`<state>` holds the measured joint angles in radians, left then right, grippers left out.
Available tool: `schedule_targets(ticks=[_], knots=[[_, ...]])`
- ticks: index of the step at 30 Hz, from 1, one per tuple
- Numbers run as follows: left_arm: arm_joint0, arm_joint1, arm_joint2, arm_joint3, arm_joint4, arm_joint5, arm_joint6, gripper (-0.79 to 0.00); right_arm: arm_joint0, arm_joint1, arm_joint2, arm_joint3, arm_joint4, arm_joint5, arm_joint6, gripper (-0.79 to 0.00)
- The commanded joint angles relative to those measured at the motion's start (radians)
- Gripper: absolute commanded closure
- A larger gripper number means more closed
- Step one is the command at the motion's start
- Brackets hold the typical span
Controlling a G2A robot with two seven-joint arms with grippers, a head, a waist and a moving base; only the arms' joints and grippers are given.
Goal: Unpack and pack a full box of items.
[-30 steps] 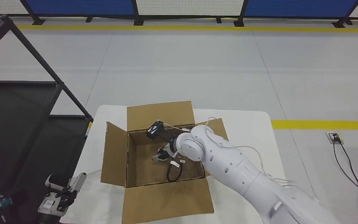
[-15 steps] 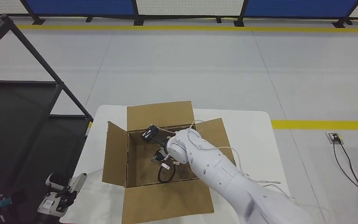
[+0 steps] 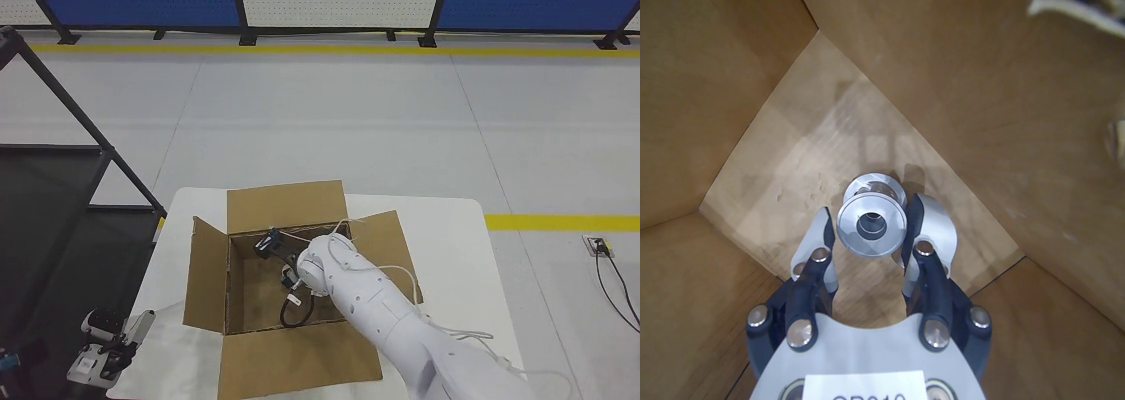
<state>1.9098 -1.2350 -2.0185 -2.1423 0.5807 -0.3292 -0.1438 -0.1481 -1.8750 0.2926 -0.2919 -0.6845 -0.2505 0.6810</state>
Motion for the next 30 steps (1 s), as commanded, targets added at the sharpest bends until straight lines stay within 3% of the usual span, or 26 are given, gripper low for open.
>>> schedule_targets(ticks=[1,2,3,4,5,10,19,30], knots=[[-0.001,0.000,0.000,0.002,0.001,-0.001,0.001,-0.785,0.002,-0.006,0.003,0.013,-0.002,-0.005,-0.002,-0.274],[-0.001,0.000,0.000,0.002,0.003,0.000,-0.002,-0.785,0.004,-0.010,0.005,0.022,-0.002,-0.013,-0.004,-0.212],[-0.001,0.000,0.001,0.002,0.003,0.000,-0.002,-0.785,0.005,-0.012,0.008,0.026,-0.001,-0.019,-0.007,-0.089],[-0.002,-0.001,0.001,0.002,0.004,0.001,-0.003,-0.785,0.008,-0.014,0.010,0.033,0.000,-0.027,-0.009,-0.018],[-0.003,-0.001,0.002,0.002,0.004,0.001,-0.003,-0.785,0.010,-0.015,0.014,0.038,0.002,-0.039,-0.014,0.000],[-0.017,0.000,0.008,0.005,0.010,0.005,-0.014,-0.785,0.030,-0.014,0.038,0.068,0.026,-0.123,-0.019,0.000],[-0.063,0.005,0.044,-0.010,0.058,0.001,-0.071,-0.785,0.054,0.007,0.070,0.056,0.029,-0.178,-0.041,0.000],[-0.120,0.008,0.109,-0.018,0.102,0.028,-0.099,-0.785,0.032,0.086,0.108,-0.096,-0.041,-0.185,-0.153,0.000]])
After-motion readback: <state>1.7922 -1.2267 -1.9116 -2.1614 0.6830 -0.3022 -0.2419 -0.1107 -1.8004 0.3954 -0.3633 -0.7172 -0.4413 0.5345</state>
